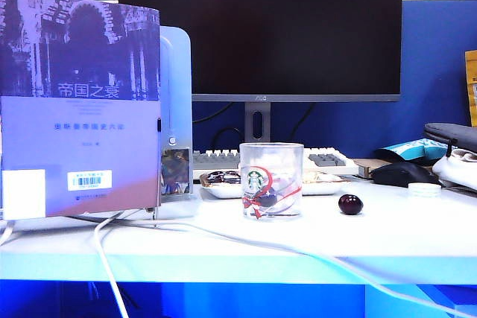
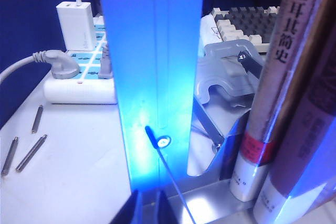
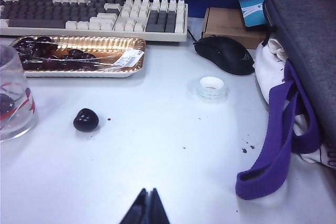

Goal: Pick up the cherry on the right side of the glass and put it inside the glass.

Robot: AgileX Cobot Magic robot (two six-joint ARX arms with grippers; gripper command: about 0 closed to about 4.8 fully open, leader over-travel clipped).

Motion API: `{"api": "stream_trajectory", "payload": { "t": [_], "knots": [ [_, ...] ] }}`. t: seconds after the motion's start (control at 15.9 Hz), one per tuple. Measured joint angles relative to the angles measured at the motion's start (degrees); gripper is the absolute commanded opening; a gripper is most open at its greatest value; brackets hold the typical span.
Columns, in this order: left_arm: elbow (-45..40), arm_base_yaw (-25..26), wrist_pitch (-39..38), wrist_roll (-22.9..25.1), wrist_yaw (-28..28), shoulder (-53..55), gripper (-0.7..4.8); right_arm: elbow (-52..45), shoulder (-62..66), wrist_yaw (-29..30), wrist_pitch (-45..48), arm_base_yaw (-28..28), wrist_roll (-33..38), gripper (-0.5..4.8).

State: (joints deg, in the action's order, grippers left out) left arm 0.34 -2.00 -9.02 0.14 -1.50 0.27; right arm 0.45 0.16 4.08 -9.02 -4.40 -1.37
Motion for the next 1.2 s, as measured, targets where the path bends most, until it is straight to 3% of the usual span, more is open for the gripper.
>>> {"api": "stream_trajectory", "payload": {
  "t": [0.57, 0.82, 1.01, 1.07, 1.2],
  "knots": [
    [0.0, 0.0, 0.0, 0.0, 0.0, 0.02, 0.53, -0.02, 0.0, 0.02, 0.46, 0.0, 0.07, -0.01],
    [0.0, 0.0, -0.02, 0.0, 0.0, 0.02, 0.53, 3.69, 0.07, -0.11, 15.72, 0.0, 14.56, -0.01],
    [0.0, 0.0, 0.0, 0.0, 0.0, 0.02, 0.53, 17.16, 4.72, -2.58, 8.13, 0.0, 16.39, -0.01],
    [0.0, 0.0, 0.0, 0.0, 0.0, 0.02, 0.53, 21.7, 10.01, -2.29, 1.38, 0.0, 16.35, -0.01],
    [0.0, 0.0, 0.0, 0.0, 0.0, 0.02, 0.53, 31.98, 21.7, 1.7, -8.72, 0.0, 14.93, -0.01]
  ]
}}
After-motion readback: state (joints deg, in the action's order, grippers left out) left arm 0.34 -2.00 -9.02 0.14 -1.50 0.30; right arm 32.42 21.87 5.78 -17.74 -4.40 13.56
